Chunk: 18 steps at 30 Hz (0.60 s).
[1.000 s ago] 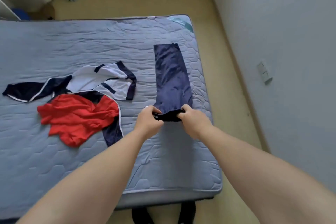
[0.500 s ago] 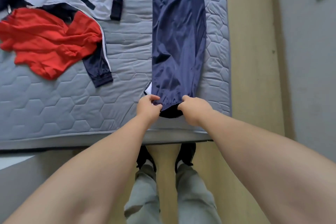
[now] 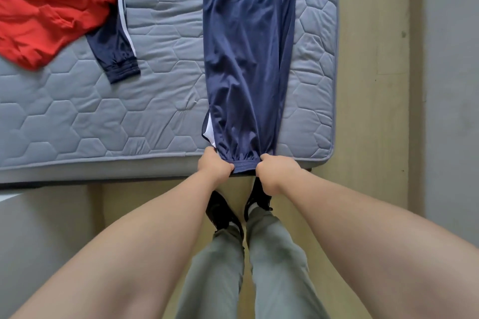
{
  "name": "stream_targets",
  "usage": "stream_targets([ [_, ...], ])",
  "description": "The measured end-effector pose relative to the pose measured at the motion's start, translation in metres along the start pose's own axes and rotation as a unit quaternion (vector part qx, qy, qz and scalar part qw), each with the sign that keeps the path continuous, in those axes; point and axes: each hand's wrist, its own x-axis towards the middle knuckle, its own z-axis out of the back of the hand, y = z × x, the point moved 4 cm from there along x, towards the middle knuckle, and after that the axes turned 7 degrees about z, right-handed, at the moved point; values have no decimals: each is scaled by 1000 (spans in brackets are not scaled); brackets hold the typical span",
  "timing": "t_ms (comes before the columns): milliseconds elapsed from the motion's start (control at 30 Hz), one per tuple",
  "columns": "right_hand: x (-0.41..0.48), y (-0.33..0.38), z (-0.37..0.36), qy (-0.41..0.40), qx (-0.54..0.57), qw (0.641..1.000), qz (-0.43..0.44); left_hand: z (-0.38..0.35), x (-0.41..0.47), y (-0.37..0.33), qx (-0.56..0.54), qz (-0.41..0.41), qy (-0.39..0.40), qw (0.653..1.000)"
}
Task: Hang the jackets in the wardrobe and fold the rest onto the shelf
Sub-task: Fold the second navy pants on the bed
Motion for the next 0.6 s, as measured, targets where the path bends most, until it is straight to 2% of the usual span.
stream_targets([
  [67,1,1,-10,23,31,999,25,-1,-3,2,70,24,-30,997],
  [133,1,-6,-6,-4,81,997,17,4,-12,-1,87,40,-77,992],
  [233,2,-32,30,-115,161,978,-63,11,-24,-20,123,-32,-109,986],
  [300,4,-58,58,-166,185,963,-108,7,-31,-43,130,-106,-92,982],
  [367,13,-89,86,-201,173,956,-122,-1,-34,-70,129,-154,-74,977],
  [467,34,-135,124,-224,125,960,-114,-22,-31,-110,161,-183,-68,967],
  [533,49,-162,142,-219,71,969,-85,-38,-24,-134,182,-186,-78,962],
  [600,64,-187,151,-201,7,979,-32,-50,-15,-156,187,-172,-124,959],
])
